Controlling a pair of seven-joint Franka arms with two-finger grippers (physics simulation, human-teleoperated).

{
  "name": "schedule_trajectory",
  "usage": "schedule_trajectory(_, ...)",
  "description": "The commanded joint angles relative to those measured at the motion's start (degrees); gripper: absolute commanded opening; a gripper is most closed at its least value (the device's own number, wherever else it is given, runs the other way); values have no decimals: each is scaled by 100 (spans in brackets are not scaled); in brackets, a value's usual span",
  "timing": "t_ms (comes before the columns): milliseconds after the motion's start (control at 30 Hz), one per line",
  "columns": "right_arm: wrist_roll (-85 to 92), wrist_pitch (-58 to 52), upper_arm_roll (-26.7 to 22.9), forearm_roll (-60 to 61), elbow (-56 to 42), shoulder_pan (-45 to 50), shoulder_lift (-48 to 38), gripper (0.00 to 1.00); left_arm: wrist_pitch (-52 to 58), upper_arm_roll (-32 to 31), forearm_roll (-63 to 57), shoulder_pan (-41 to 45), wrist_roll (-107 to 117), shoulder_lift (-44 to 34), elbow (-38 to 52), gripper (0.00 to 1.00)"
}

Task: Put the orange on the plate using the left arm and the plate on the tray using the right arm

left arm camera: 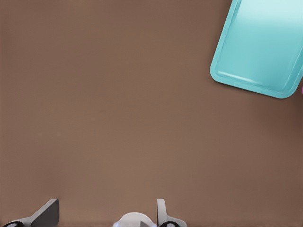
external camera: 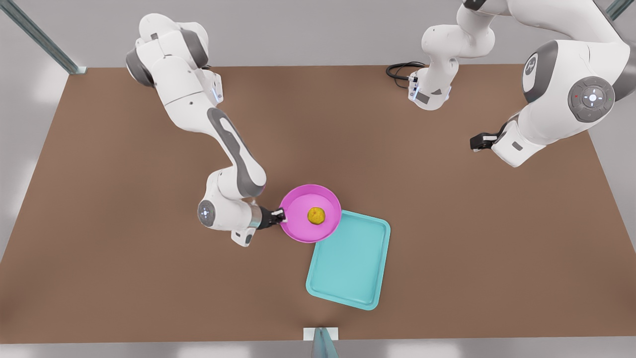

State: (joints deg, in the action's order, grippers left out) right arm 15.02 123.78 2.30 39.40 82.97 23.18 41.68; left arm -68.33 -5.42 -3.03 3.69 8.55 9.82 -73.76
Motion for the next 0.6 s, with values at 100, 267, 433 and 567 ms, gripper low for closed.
schedule_trajectory(100,-2029,489,-2,305,-1310,134,903,21,21,-3,-5,0,-64,-6,2,100)
schedule_trajectory(267,-3699,1333,-2,331,-2188,520,1588,21,21,-3,-5,0,-73,-6,2,100)
schedule_trajectory(433,-4807,2010,-160,340,-3120,925,2450,21,21,-3,-5,0,-73,-6,2,100)
schedule_trajectory(567,-4535,2019,-160,322,-3086,933,2450,100,21,6,-13,0,-73,-6,2,100)
